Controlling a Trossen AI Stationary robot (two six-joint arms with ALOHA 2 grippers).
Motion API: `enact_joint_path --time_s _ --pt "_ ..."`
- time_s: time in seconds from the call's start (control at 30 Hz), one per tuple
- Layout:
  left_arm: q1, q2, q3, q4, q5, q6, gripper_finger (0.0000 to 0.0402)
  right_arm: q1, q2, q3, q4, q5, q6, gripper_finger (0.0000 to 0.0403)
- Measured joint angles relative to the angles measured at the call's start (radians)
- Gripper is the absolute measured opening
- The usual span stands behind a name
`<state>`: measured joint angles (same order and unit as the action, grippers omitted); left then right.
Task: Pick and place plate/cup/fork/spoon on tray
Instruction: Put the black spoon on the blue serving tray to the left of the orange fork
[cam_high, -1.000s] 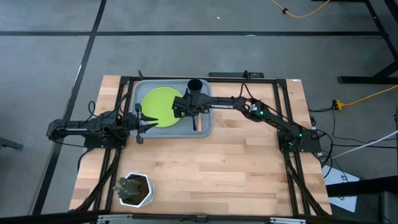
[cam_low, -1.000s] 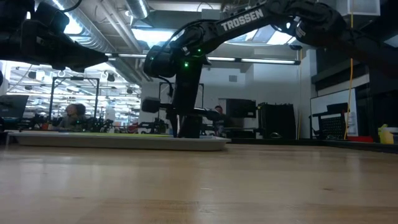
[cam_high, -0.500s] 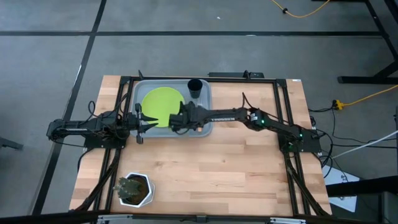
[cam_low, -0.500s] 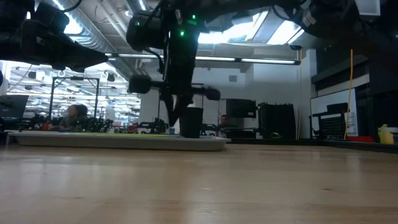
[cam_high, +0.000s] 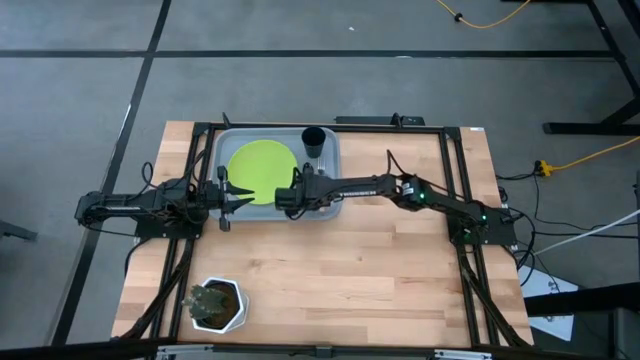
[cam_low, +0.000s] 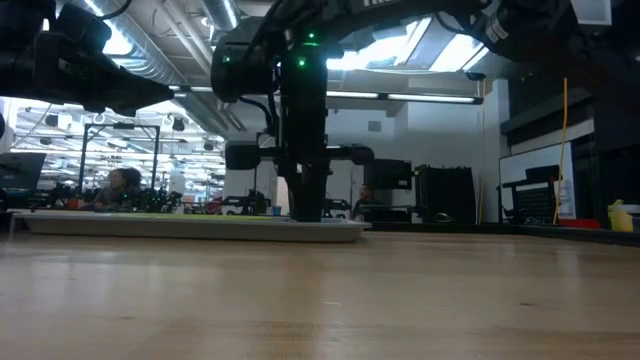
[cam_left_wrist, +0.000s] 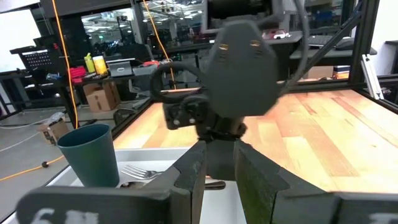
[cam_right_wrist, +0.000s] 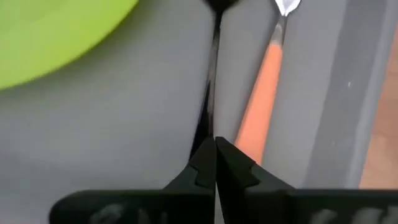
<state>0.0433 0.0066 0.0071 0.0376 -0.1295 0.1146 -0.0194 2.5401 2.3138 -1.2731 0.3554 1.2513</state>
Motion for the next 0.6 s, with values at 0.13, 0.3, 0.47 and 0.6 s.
enact_joint_path --time_s 0.13,0.3,0.47,0.6 --pt "0.000 0.000 0.000 0.000 0.000 0.000 0.0076 -0.009 0.000 0.000 0.012 0.002 -0.022 0.0003" --pt "0.000 0.000 0.000 0.000 0.000 0.000 0.0076 -0.010 0.000 -0.035 0.033 -0.019 -0.024 0.0003" --pt "0.000 0.000 0.000 0.000 0.000 0.000 0.0076 -0.003 0.000 -0.046 0.065 -0.006 -0.023 0.0003" --pt "0.000 0.000 0.000 0.000 0.000 0.000 0.0076 0.000 0.000 -0.046 0.055 -0.017 -0.023 0.0003"
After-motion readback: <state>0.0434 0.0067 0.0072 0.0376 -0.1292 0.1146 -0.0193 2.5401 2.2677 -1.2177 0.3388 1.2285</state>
